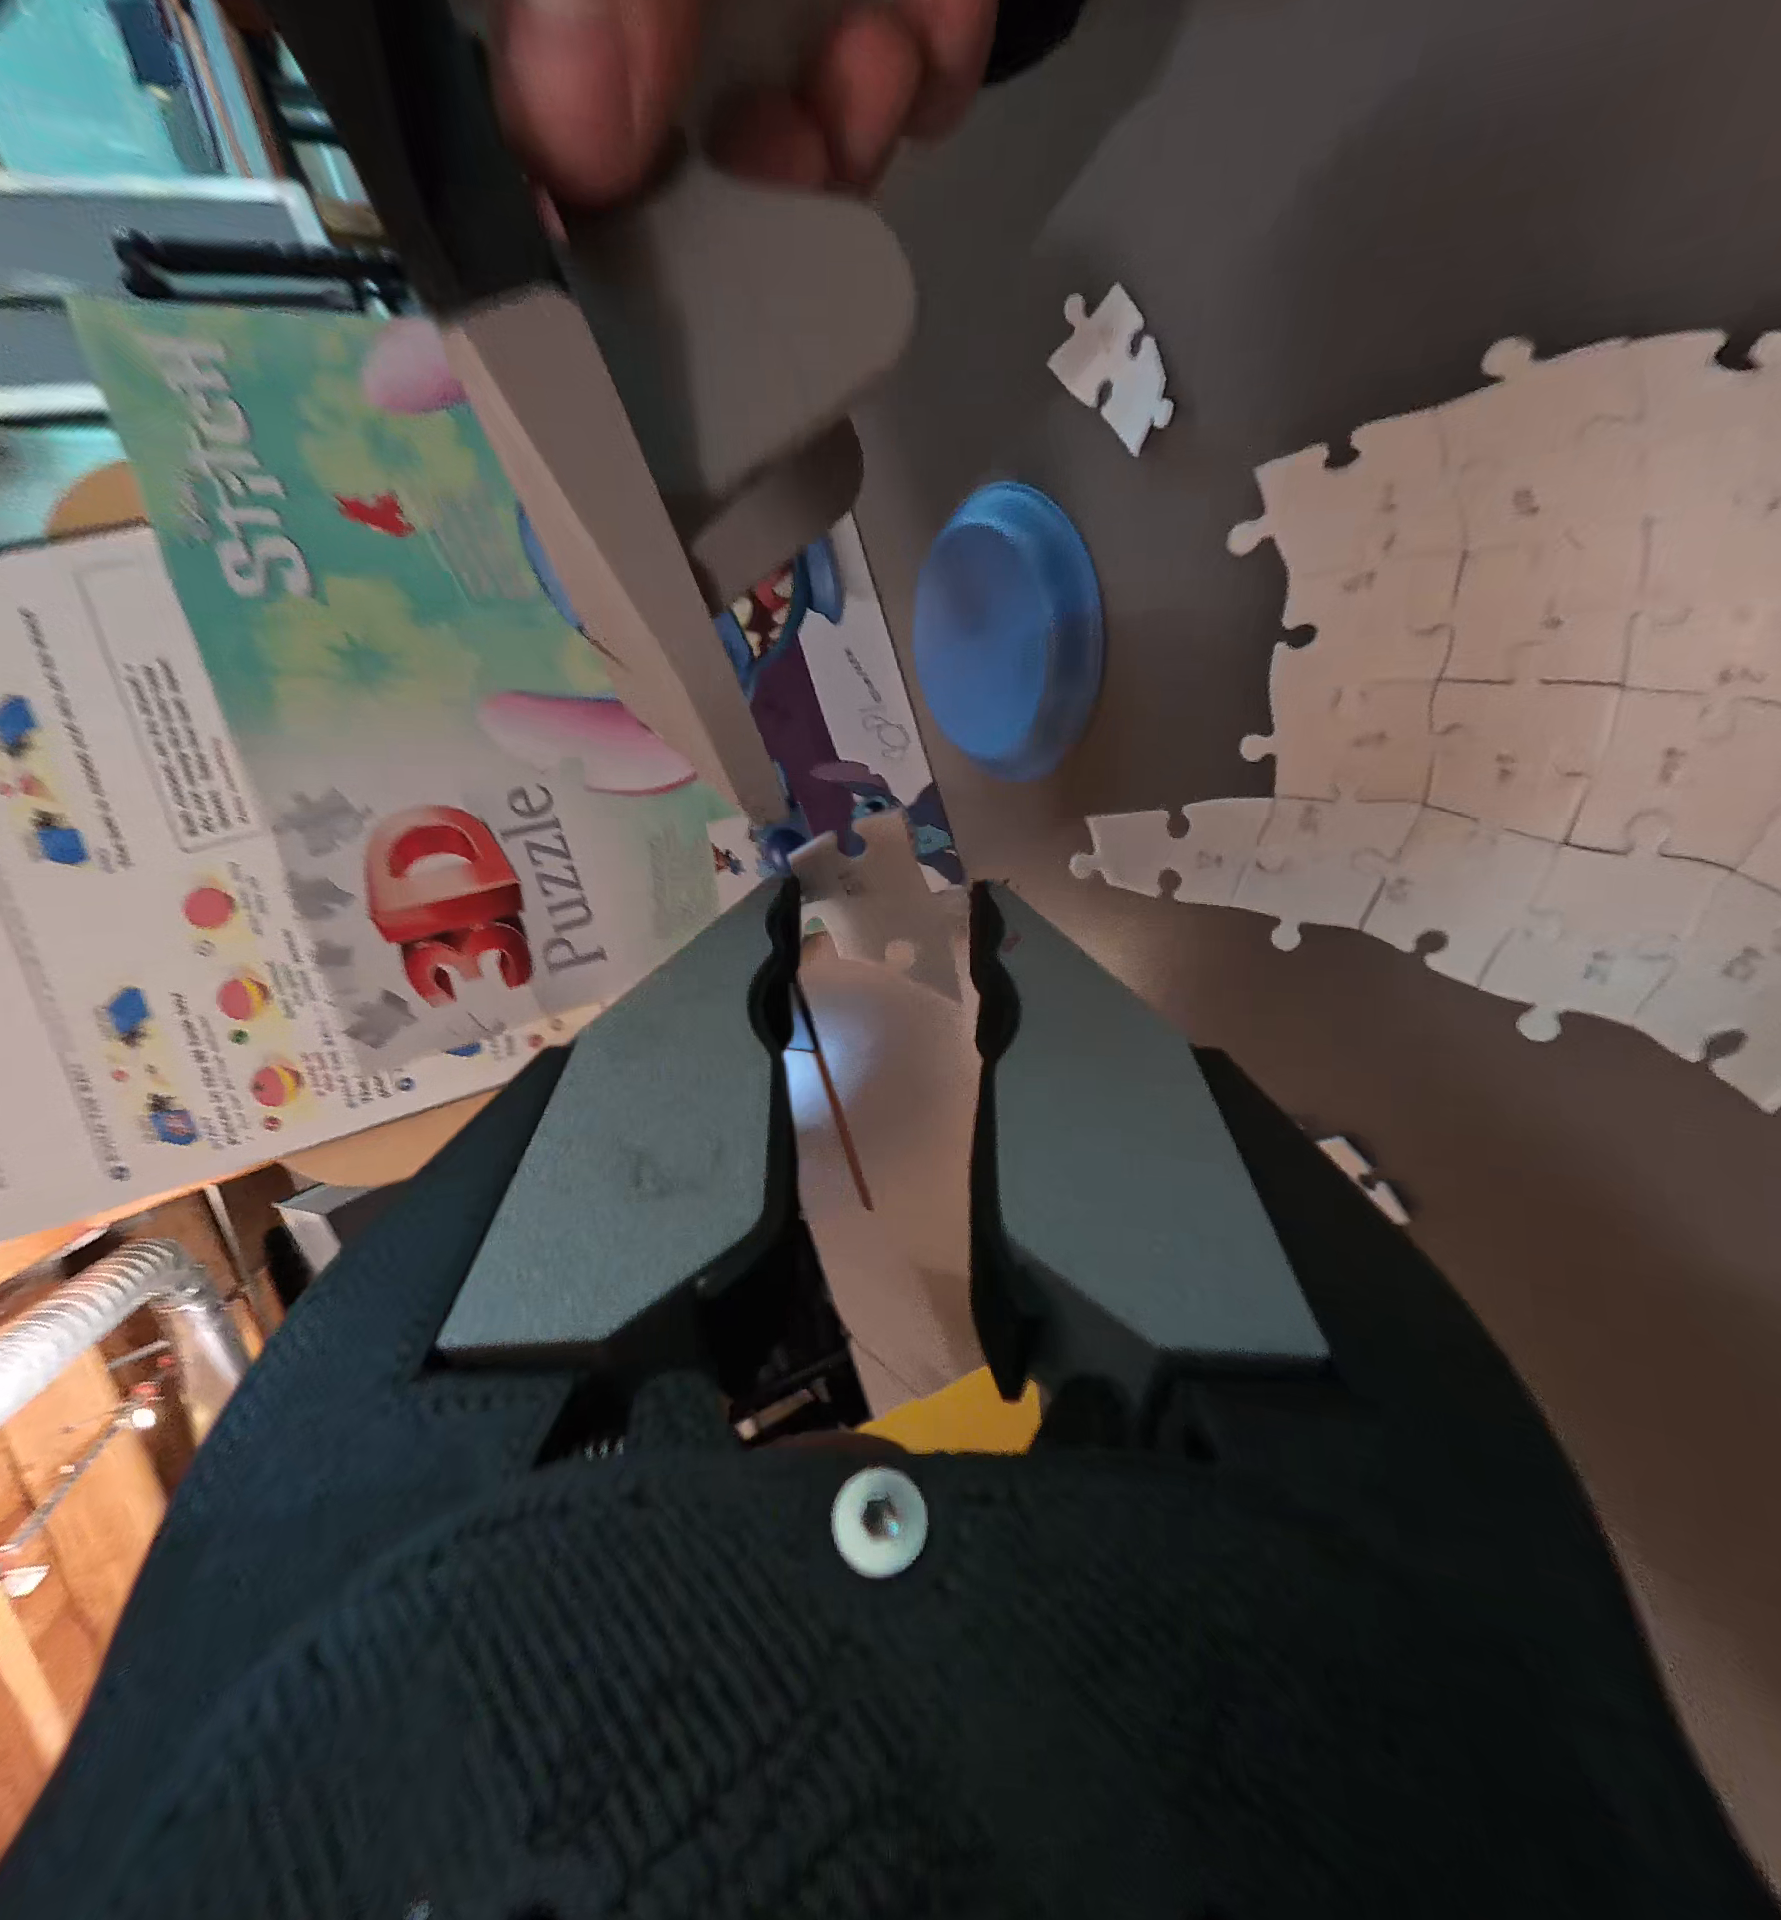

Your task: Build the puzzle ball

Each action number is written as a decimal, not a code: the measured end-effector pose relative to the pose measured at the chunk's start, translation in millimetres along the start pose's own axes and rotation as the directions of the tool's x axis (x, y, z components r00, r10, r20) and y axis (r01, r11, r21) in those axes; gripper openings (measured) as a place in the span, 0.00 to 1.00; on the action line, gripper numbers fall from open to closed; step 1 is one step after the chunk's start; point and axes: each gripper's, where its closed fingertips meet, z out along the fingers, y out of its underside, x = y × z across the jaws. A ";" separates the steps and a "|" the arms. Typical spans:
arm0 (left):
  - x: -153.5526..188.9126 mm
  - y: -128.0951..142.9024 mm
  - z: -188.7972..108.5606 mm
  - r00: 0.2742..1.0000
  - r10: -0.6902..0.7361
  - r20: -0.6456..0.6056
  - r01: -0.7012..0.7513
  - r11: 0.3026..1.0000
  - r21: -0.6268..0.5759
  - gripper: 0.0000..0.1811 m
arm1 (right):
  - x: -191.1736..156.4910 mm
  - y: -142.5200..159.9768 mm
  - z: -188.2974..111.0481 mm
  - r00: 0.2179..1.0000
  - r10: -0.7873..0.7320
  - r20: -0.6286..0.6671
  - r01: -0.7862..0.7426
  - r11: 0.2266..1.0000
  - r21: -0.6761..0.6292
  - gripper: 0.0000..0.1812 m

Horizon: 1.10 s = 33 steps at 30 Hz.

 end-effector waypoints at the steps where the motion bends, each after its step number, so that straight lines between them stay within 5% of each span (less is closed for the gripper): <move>1: -1.5 -4.1 -1.1 1.000 0.025 0.017 -0.025 1.000 0.003 0.17 | 1.7 2.2 0.8 1.000 -0.003 -0.011 0.003 1.000 -0.011 0.25; 5: -1.5 -12.1 -1.1 0.997 0.071 0.024 -0.071 0.997 -0.006 0.17 | -1.7 8.4 5.5 1.000 -0.011 0.009 0.012 0.999 -0.044 0.19; 8: -3.4 -11.6 -0.2 0.995 0.097 0.039 -0.096 0.995 -0.018 0.17 | -4.7 18.3 9.9 0.999 -0.024 0.024 0.026 0.995 -0.094 0.01; 16: -5.6 -11.0 -3.5 0.984 0.140 0.111 -0.137 0.990 -0.031 0.17 | -6.1 18.9 14.7 0.999 -0.002 0.034 0.005 0.997 -0.079 0.00; 20: -6.9 -10.3 -10.2 0.988 0.049 0.145 -0.051 0.999 0.012 0.16 | -8.7 15.8 16.3 0.999 0.009 0.045 -0.006 0.998 -0.057 0.00; 22: -5.7 -5.6 -13.8 0.990 0.016 0.143 -0.019 1.000 0.020 0.00 | -1.3 24.9 18.6 1.000 -0.001 0.003 0.001 0.995 -0.102 0.00; 27: -8.7 11.5 -19.1 0.979 -0.130 0.155 0.127 0.991 0.031 0.00 | 11.3 24.9 16.2 0.998 0.043 -0.042 -0.046 0.996 -0.079 0.00; 30: -11.8 17.8 -21.0 0.894 -0.429 0.131 0.416 0.902 0.115 0.00 | 11.3 9.3 6.7 0.998 0.054 -0.028 -0.054 0.998 0.014 0.00; 33: -9.0 19.1 -15.8 0.650 -0.758 -0.058 0.755 0.635 0.165 0.00 | 2.1 -8.2 0.5 0.999 0.037 0.028 -0.040 0.991 0.124 0.00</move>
